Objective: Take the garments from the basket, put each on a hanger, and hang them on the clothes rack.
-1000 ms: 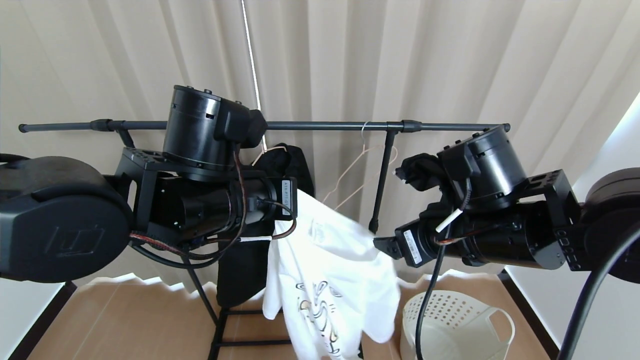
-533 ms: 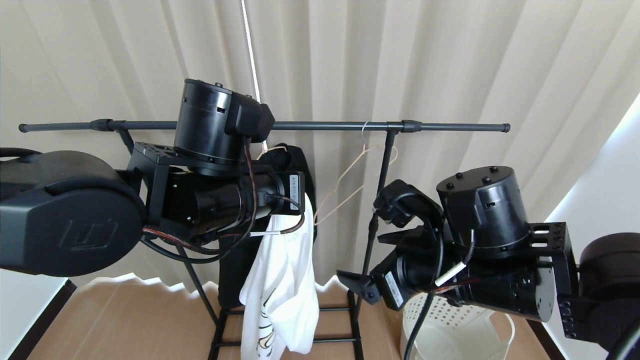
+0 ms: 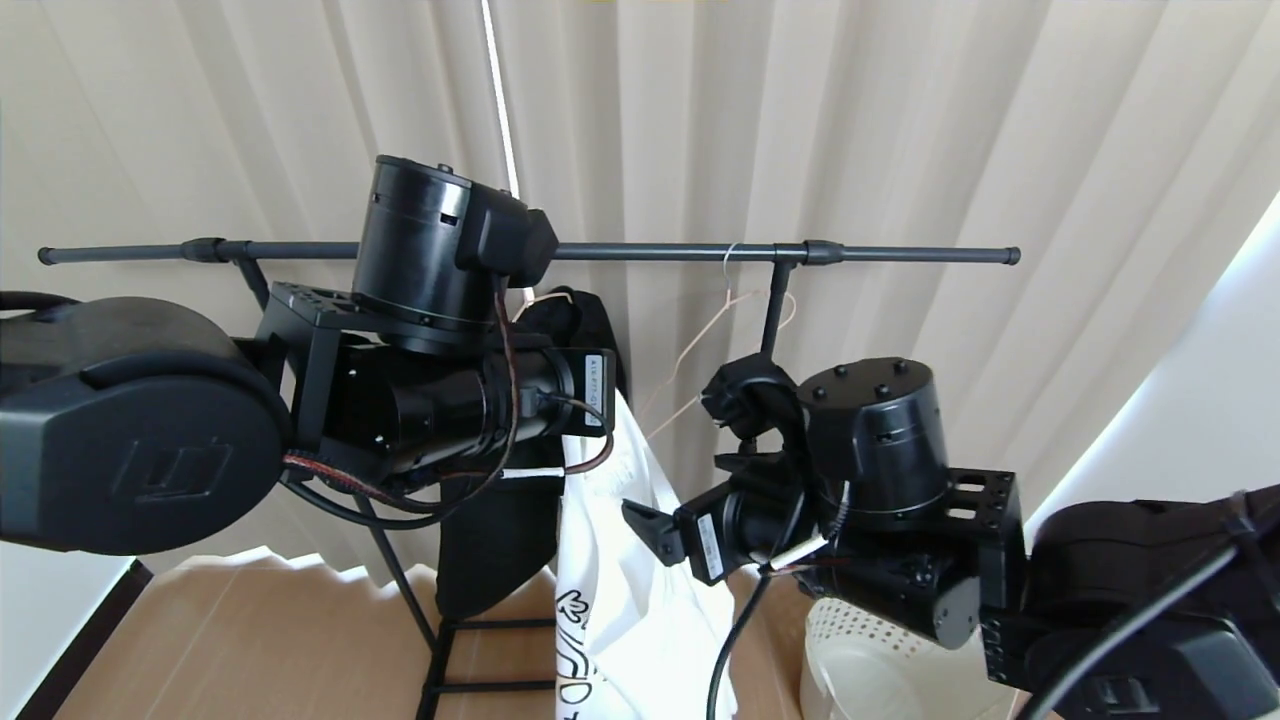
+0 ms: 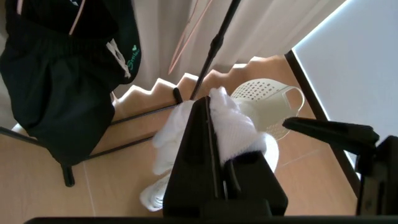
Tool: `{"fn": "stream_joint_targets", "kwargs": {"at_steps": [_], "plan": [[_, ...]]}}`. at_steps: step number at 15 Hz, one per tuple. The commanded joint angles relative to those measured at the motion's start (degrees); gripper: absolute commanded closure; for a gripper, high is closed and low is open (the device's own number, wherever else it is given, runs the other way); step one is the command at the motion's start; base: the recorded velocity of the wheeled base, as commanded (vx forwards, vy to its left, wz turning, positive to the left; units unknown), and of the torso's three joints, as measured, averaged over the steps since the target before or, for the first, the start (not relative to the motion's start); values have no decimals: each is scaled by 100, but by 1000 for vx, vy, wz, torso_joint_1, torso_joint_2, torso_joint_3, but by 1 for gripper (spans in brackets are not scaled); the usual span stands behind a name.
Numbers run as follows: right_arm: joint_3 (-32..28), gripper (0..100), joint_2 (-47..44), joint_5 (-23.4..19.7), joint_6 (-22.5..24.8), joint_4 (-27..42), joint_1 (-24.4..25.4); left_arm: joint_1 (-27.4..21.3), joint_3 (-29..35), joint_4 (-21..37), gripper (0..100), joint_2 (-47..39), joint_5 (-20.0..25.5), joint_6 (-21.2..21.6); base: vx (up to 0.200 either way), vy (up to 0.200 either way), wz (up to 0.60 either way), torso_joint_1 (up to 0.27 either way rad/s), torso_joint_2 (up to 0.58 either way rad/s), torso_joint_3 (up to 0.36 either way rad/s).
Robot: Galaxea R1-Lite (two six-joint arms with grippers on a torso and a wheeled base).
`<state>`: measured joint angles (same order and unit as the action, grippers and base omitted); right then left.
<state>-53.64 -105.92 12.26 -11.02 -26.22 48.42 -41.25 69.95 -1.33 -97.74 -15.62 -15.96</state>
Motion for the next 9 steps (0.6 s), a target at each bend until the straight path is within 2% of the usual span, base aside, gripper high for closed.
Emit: {"fn": "stream_joint_targets", "kwargs": {"at_steps": [1, 4, 9], "plan": [[-217, 0, -561, 118, -5, -6, -281, -6, 80, 54, 100, 80, -3, 23, 0, 0, 0, 0, 0, 0], [-279, 0, -719, 241, 65, 3, -571, -14, 133, 98, 100, 142, -3, 84, 0, 0, 0, 0, 0, 0], [-103, 0, -605, 338, 768, 3, -1036, 3, 124, 107, 100, 177, -3, 84, 0, 0, 0, 0, 0, 0]]}}
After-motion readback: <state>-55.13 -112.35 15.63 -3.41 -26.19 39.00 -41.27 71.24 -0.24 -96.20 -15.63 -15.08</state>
